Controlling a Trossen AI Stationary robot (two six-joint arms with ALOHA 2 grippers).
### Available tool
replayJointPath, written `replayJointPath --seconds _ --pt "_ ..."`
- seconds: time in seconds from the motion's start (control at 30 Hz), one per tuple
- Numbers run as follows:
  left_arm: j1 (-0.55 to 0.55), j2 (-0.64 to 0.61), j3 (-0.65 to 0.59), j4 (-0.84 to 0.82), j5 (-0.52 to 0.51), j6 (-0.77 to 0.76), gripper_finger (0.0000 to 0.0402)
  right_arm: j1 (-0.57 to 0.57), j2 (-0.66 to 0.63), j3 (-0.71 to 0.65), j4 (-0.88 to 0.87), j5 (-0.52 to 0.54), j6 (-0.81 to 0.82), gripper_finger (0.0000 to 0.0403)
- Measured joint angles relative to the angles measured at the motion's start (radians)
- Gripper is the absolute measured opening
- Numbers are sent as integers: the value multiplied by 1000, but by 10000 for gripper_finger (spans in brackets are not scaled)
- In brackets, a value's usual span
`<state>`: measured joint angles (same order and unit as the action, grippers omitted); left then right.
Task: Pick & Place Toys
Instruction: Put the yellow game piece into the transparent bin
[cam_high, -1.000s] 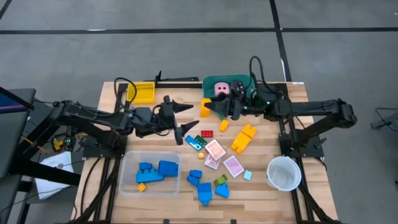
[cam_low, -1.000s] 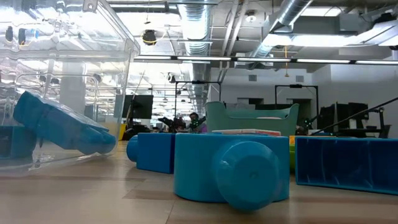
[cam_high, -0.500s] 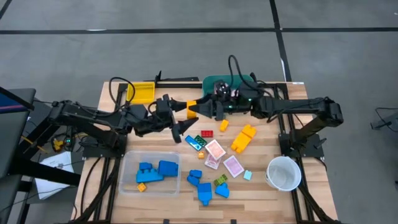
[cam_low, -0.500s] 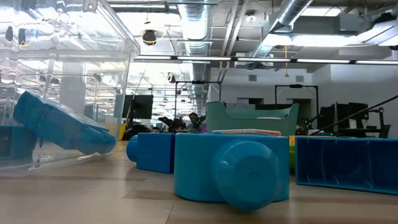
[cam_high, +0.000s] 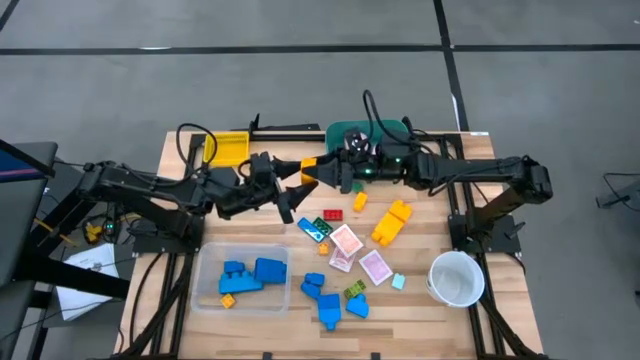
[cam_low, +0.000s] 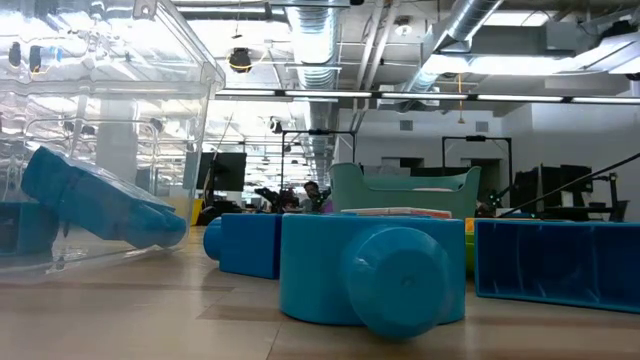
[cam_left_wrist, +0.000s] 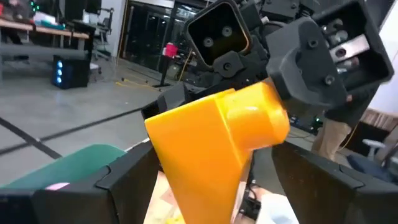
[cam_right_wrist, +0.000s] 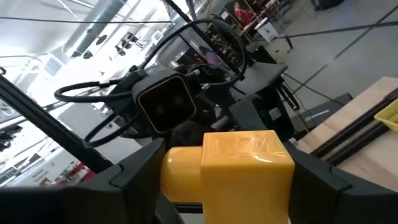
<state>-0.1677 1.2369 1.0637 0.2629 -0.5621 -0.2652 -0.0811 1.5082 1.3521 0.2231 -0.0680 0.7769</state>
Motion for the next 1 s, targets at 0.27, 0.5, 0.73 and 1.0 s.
replayJointPath --seconds 0.27,0.5,0.73,1.0 --pt "0 0 0 -40 -86 -9 297 0 0 0 -51 87 -53 260" --pt "0 0 0 -70 -101 -33 284 -1 0 -1 -117 129 -80 260" --pt "-16 -31 0 -230 -6 -32 270 -1 1 -1 -141 84 -84 260" --pt "-86 -197 0 -522 17 -63 264 21 16 0 -157 -94 -110 260"
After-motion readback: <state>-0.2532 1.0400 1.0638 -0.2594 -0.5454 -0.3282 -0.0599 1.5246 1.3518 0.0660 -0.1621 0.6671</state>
